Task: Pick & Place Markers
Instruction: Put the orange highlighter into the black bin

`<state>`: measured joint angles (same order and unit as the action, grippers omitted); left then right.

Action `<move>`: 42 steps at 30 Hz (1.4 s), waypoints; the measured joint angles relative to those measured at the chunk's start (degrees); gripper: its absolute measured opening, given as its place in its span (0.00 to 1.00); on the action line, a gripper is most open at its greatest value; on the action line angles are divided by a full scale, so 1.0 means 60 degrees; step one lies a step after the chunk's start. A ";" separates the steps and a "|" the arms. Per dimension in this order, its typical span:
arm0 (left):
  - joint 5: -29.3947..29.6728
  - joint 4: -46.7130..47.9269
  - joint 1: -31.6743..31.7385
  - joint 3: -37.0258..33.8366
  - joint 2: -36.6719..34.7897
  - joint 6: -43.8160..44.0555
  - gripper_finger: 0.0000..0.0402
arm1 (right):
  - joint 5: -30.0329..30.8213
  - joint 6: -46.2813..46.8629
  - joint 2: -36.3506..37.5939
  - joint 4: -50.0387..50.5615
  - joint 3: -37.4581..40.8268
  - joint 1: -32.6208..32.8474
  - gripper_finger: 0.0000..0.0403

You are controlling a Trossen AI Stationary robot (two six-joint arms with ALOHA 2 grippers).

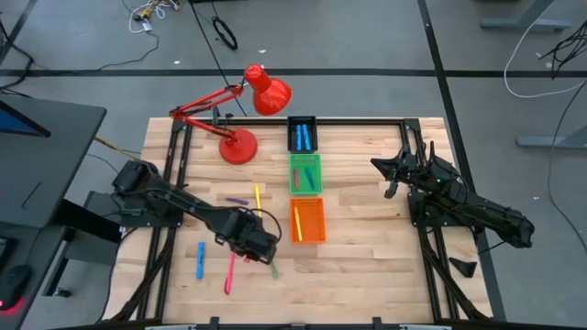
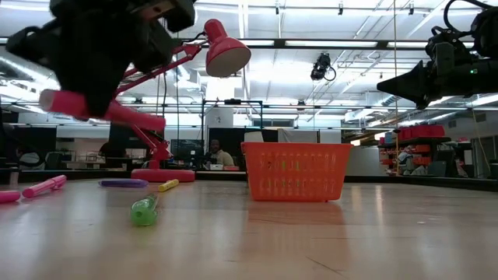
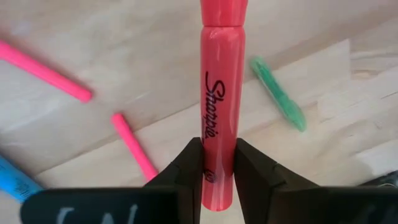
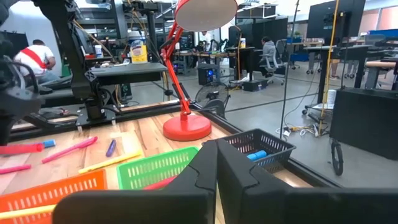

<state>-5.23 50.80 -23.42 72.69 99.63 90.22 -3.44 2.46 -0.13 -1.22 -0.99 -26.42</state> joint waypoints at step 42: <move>-0.0423 0.2169 0.3749 0.1904 -0.0142 -0.2351 0.18 | -0.0004 0.0000 0.0001 0.0002 0.0000 0.0002 0.03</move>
<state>-7.77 63.81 -0.93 84.12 98.78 76.12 -3.46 2.46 -0.13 -1.21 -0.99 -26.41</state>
